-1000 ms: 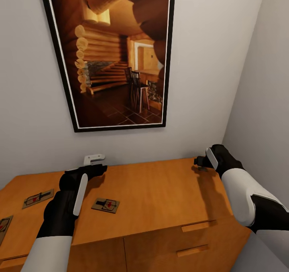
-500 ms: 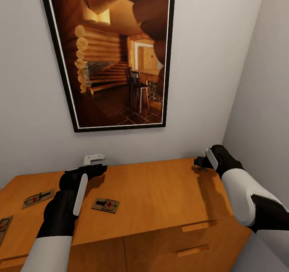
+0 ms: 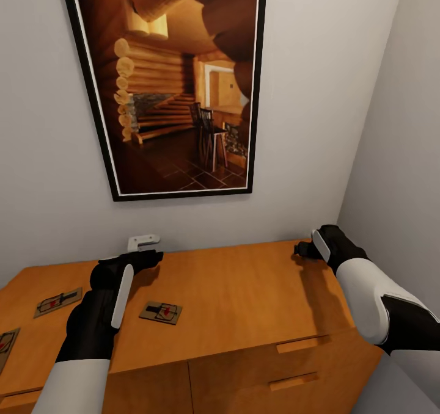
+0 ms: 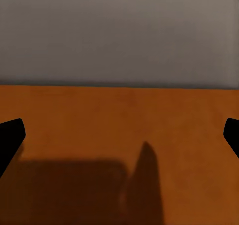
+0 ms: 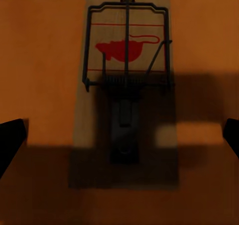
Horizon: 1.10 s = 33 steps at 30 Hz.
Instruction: Take the four mousetraps from the cabinet in the bathroom and place them on the bathroom floor. Make sure all four end up on the same floor surface, and ensure that at least two of them are either under or directly next to the same bathroom sink.
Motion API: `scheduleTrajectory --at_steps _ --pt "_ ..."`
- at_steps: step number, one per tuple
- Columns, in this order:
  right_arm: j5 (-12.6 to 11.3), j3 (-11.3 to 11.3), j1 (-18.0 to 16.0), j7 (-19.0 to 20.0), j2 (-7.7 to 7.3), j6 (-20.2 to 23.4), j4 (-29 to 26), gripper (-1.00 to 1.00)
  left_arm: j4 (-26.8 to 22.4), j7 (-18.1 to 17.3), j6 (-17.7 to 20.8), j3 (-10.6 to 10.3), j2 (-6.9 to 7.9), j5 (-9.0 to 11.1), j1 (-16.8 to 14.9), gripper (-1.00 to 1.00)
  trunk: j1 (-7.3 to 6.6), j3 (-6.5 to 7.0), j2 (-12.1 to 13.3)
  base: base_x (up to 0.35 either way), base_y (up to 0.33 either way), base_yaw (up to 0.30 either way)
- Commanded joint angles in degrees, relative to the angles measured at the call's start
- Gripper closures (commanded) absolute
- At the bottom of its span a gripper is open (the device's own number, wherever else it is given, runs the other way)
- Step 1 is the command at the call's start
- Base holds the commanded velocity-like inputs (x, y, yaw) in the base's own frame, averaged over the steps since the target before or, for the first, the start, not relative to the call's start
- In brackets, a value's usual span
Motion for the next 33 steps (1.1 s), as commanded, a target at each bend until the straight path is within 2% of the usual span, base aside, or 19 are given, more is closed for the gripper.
scheduleTrajectory --at_steps 1,9,10,33 --pt "0.2 -0.6 0.0 0.1 0.05 0.2 0.8 -1.0 -0.1 0.2 0.3 0.1 -0.04 0.1 0.0 -1.0 0.01 -0.08 0.0 0.0 0.0 0.0" --pt "0.2 -0.7 0.0 0.1 0.0 0.1 1.0 -1.0 -0.1 0.2 0.3 0.1 -0.04 0.1 0.0 -1.0 0.01 -0.08 0.0 0.0 0.0 0.0" --pt "0.2 -0.7 0.0 0.1 -0.01 0.1 1.0 1.0 -0.1 0.2 0.3 0.1 -0.04 0.1 0.0 -1.0 0.01 -0.08 0.0 0.0 0.0 0.0" --pt "0.6 -0.7 0.0 0.1 -0.79 0.9 -0.3 1.0 -0.1 0.2 0.3 0.0 -0.04 -0.1 0.0 -1.0 0.01 -0.08 0.0 0.0 0.0 0.0"
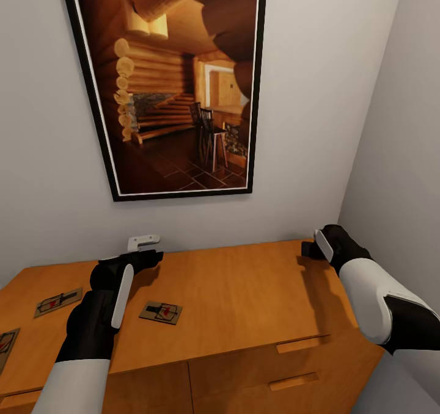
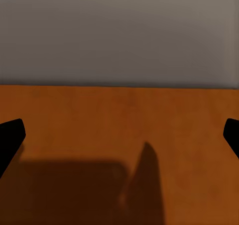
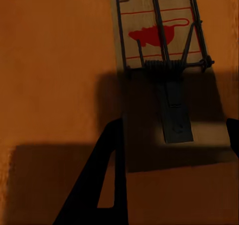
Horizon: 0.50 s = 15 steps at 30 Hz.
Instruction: Take the four mousetraps from the cabinet in the bathroom and place them on the bathroom floor. Make sure all four end up on the same floor surface, and ensure that at least two of them are either under or directly next to the same bathroom sink.
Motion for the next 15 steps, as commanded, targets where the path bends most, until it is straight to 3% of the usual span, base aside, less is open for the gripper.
scheduleTrajectory --at_steps 1,5,6,15 --pt "0.9 -0.5 0.0 0.1 -0.01 0.4 -0.7 1.0 -0.1 0.2 0.3 0.0 -0.04 0.0 0.0 -1.0 0.0 -0.07 0.0 0.0 0.0 0.0" --pt "0.9 -0.5 0.0 0.1 -0.38 4.3 -6.5 1.0 -0.1 0.2 0.3 0.0 -0.04 -0.1 0.0 -1.0 0.0 -0.07 0.0 0.0 0.0 0.0" --pt "1.2 -0.1 0.0 0.0 0.08 15.3 -22.4 1.0 -0.1 0.2 0.3 0.0 -0.04 -0.1 0.0 -1.0 0.0 -0.07 0.0 0.0 0.0 0.0" --pt "0.9 0.0 0.4 0.3 0.49 15.3 -22.7 1.0 -0.1 0.2 0.3 0.1 -0.04 0.0 0.0 -1.0 0.0 -0.07 0.0 0.0 0.0 0.0"
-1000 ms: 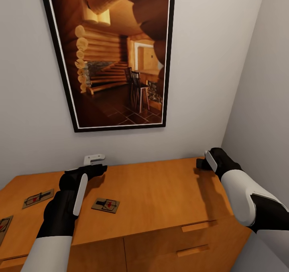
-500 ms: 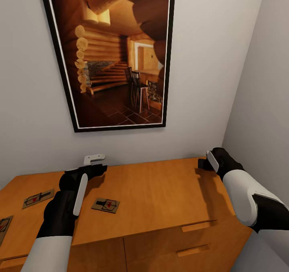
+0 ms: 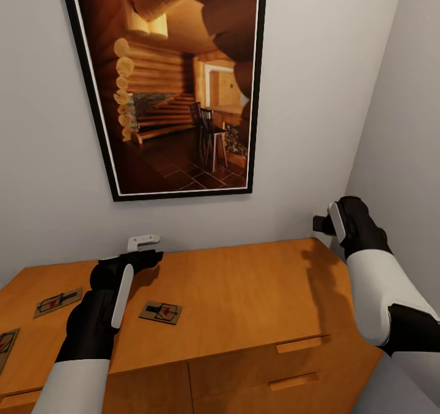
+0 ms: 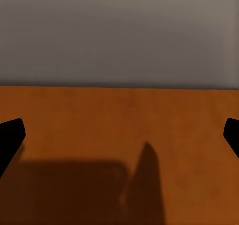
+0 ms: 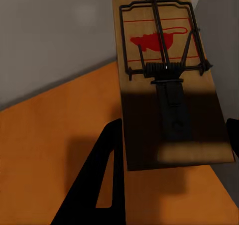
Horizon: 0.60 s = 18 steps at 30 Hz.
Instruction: Take the four mousetraps from the cabinet in the bathroom and place them on the bathroom floor. Make sure all four end up on the same floor surface, and ensure that at least two of them are either under or directly next to the same bathroom sink.
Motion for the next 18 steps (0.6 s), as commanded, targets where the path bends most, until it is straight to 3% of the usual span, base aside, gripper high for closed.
scheduleTrajectory --at_steps 1,18 --pt "0.5 -0.1 0.0 0.4 0.03 0.3 -0.1 1.0 -0.1 0.2 0.3 0.1 -0.04 0.1 0.0 -1.0 0.0 -0.07 0.0 0.0 0.0 0.0" --pt "0.2 0.0 1.8 2.2 0.11 0.3 0.3 1.0 -0.2 0.2 0.4 0.1 -0.04 0.1 0.0 -1.0 0.0 -0.07 0.0 0.0 0.0 0.0"
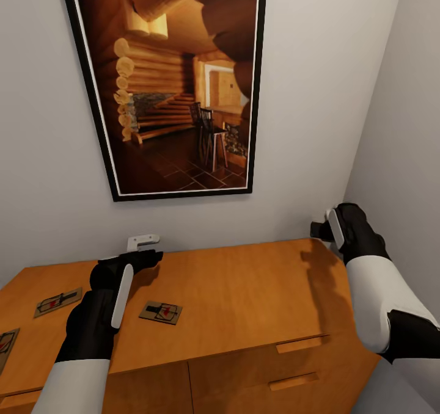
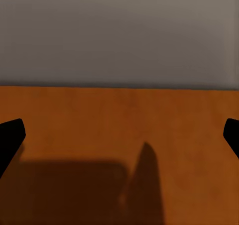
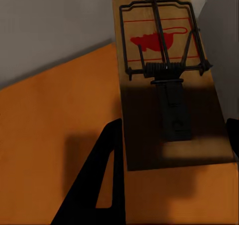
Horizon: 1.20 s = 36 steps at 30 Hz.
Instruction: Take the four mousetraps from the cabinet in the bathroom and place them on the bathroom floor. Make sure all four end up on the same floor surface, and ensure that at least two of them are either under or directly next to the same bathroom sink.
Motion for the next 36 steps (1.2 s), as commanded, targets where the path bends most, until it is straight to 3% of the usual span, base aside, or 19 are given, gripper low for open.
scheduleTrajectory --at_steps 1,10,22,36 --pt "0.5 -0.1 0.1 0.6 0.03 0.2 0.0 1.0 -0.1 0.2 0.3 0.1 -0.04 0.1 0.0 -1.0 0.0 -0.07 0.0 0.0 0.0 0.0" --pt "0.6 -0.1 1.6 4.4 -0.09 0.0 -0.3 1.0 -0.1 0.2 0.6 0.1 -0.04 0.1 0.0 -1.0 0.0 -0.07 0.0 0.0 0.0 0.0" --pt "1.2 -0.1 2.9 4.9 -0.1 -1.7 -0.4 1.0 -0.1 0.3 0.9 0.3 0.03 0.1 0.0 -1.0 0.0 -0.07 0.0 -0.02 0.0 0.0" --pt "1.1 -0.3 3.2 4.9 -0.23 -2.4 -0.8 1.0 -0.7 0.4 0.9 0.4 -0.01 0.0 0.0 -1.0 0.0 -0.07 0.0 -0.316 0.0 0.0"
